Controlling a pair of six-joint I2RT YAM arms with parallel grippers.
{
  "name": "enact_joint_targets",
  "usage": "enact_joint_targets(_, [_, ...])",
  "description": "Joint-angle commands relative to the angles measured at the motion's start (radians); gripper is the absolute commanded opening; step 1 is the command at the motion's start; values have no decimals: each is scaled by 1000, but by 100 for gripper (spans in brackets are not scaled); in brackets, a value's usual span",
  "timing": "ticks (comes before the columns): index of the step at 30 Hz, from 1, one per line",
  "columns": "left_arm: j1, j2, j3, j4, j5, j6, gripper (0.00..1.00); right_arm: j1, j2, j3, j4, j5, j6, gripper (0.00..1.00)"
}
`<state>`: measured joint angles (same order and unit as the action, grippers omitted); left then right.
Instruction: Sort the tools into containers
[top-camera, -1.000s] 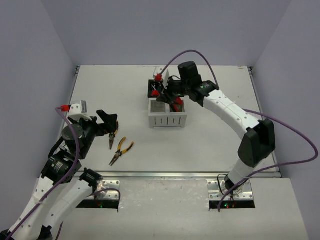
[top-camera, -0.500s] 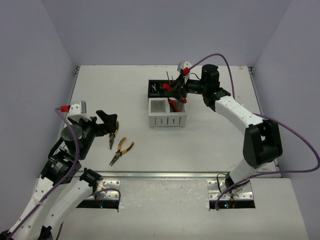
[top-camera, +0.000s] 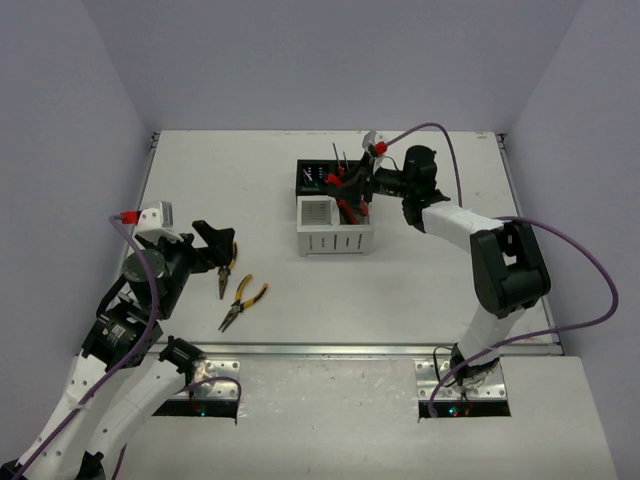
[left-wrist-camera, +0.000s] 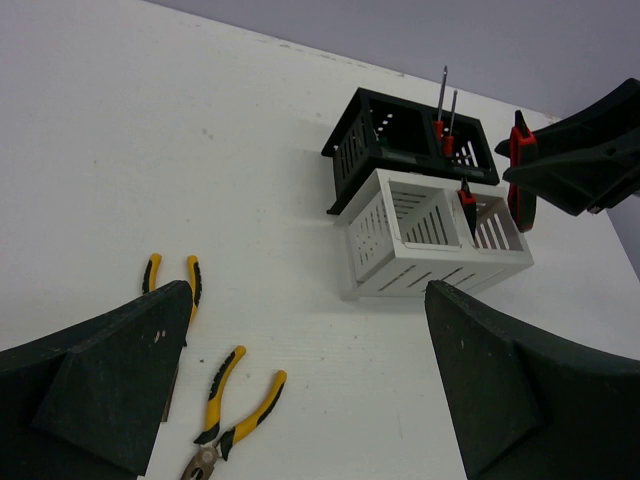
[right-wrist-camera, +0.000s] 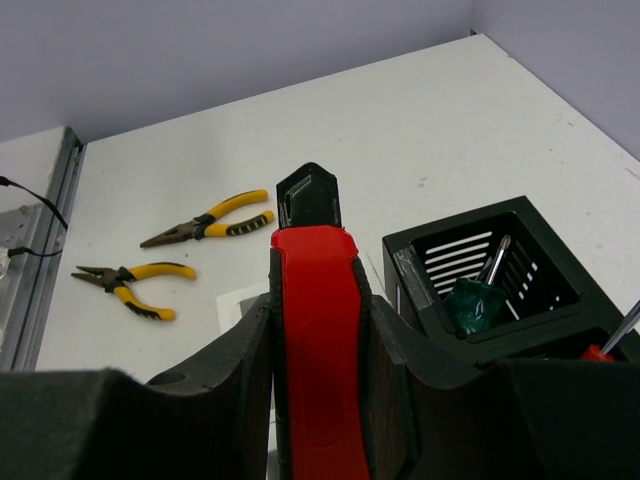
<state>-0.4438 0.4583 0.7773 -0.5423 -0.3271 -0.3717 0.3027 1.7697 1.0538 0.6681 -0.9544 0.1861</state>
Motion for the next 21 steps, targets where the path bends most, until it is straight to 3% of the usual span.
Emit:
enact_joint_targets(1, [-1,3,-1,47,13,8,100,1,11,-49,227,-15,65,0])
enact_joint_targets(15, [-1,16,-3,50,27,13,100,1,102,-118,441,-20,150,4])
enact_joint_targets(21, [-3,23,-3,51,36,14,100,-6,64,-205,469,-29,104,13])
